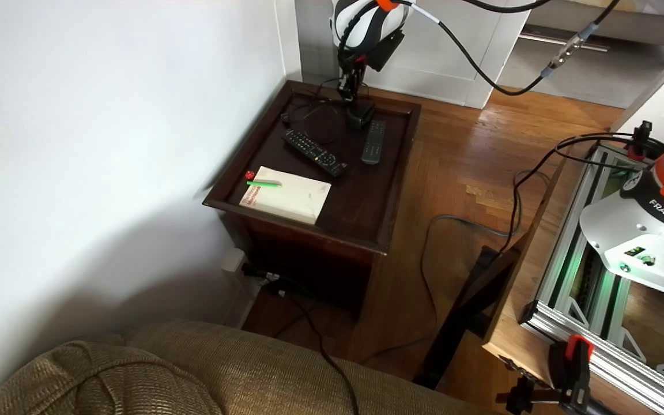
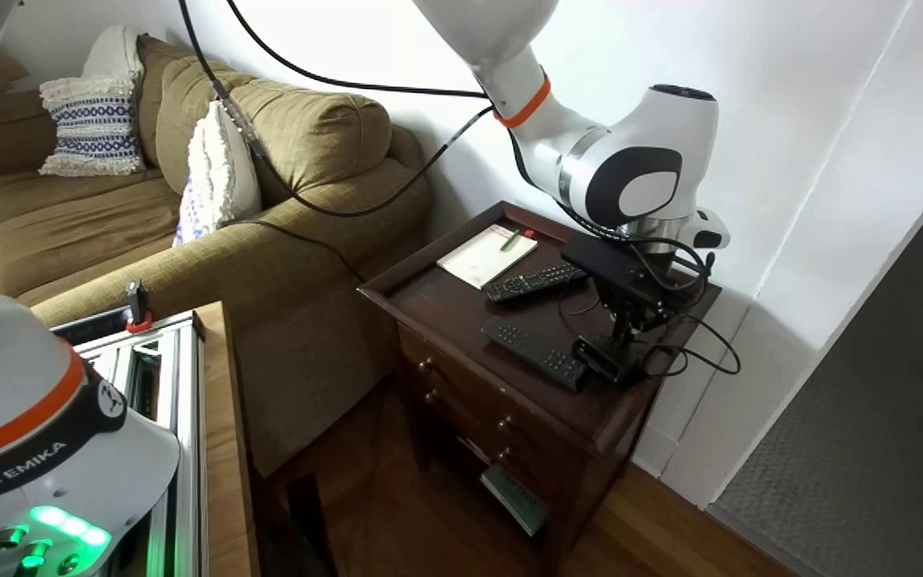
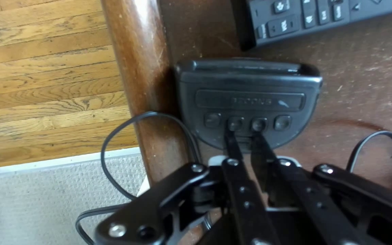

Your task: Move the black clock a little to the right

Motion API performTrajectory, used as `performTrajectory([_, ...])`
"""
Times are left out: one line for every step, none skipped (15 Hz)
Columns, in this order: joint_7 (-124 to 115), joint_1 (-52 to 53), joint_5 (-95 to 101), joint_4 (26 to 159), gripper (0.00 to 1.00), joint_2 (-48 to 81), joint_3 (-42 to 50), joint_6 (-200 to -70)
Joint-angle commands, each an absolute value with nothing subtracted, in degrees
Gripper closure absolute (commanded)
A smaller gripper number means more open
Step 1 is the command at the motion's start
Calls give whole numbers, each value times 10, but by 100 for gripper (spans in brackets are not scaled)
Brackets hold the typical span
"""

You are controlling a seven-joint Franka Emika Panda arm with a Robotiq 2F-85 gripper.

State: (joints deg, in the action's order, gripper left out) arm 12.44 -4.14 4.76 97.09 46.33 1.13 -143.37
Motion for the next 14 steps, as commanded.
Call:
performTrajectory([122,-43,56,961,85,472,14,-1421])
performTrajectory([121,-43,56,961,85,472,15,-1421])
performTrajectory([120,-43,57,961,85,471,16,-1422])
performTrajectory([119,-42,58,961,89,471,18,-1424])
performTrajectory([118,-43,57,960,92,471,18,-1423])
performTrajectory([118,-43,57,960,93,471,19,-1425])
performTrajectory([117,-44,57,959,94,471,20,-1425])
performTrajectory([117,-44,57,958,94,471,21,-1426])
performTrajectory([115,-44,57,956,93,471,22,-1425])
performTrajectory([114,-43,58,954,91,471,24,-1424])
performTrajectory([112,-43,58,954,84,470,26,-1423])
performTrajectory([111,-43,58,952,77,472,27,-1424])
performTrajectory([111,-44,58,951,67,472,28,-1422])
performTrajectory([112,-45,57,951,55,472,29,-1421])
